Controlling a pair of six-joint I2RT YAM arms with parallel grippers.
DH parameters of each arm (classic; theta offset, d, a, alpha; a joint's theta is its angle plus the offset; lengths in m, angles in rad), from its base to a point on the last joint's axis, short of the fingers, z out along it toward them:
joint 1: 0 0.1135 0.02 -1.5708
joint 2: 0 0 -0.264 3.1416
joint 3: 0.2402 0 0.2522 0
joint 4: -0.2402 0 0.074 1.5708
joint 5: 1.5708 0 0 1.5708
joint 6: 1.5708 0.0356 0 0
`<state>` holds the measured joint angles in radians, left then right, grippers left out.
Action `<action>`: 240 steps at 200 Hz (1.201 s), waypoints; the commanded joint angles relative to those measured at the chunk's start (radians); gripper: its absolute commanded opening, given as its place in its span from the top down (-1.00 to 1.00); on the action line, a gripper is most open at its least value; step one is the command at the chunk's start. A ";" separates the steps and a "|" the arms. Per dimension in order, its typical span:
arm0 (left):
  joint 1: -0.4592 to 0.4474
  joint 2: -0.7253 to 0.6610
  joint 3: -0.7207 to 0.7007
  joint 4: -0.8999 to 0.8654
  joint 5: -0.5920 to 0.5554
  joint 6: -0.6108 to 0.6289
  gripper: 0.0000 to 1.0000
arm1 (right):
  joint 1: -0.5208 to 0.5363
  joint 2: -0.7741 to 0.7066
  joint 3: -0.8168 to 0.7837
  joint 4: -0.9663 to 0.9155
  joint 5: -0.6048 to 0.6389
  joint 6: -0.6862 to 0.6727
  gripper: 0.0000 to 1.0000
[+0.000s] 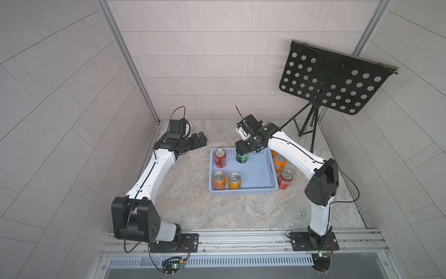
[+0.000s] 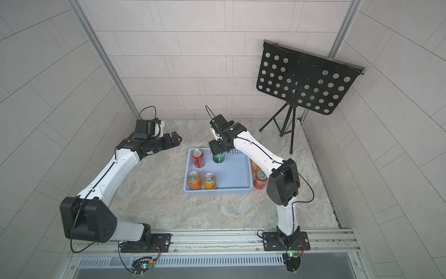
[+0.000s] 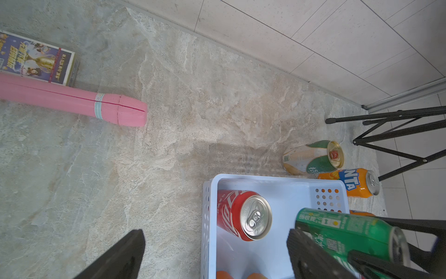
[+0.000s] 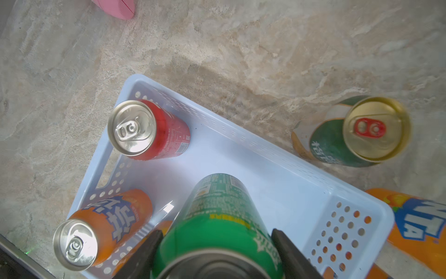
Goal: Take out the drinks from the basket
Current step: Place the drink at the center of the board.
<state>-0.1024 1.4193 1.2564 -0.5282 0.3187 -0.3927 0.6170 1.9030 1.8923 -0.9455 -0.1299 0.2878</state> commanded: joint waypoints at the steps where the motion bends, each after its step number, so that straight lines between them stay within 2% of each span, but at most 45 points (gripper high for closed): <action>1: 0.005 0.007 0.005 0.008 0.008 -0.003 -1.00 | 0.008 -0.109 -0.013 -0.017 0.034 -0.015 0.92; 166: 0.002 0.000 -0.012 0.026 0.019 -0.008 -1.00 | 0.085 -0.605 -0.462 0.005 0.056 0.035 1.00; 211: -0.022 -0.015 -0.033 0.076 0.063 -0.032 -1.00 | 0.161 -0.714 -0.636 0.085 0.054 0.046 1.00; 240: -0.059 -0.038 -0.045 0.086 0.039 -0.020 -1.00 | 0.223 -0.757 -0.736 0.124 0.061 0.070 1.00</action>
<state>-0.1349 1.4200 1.2266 -0.4732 0.3576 -0.4152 0.7967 1.1919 1.2022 -0.9150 -0.0853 0.3294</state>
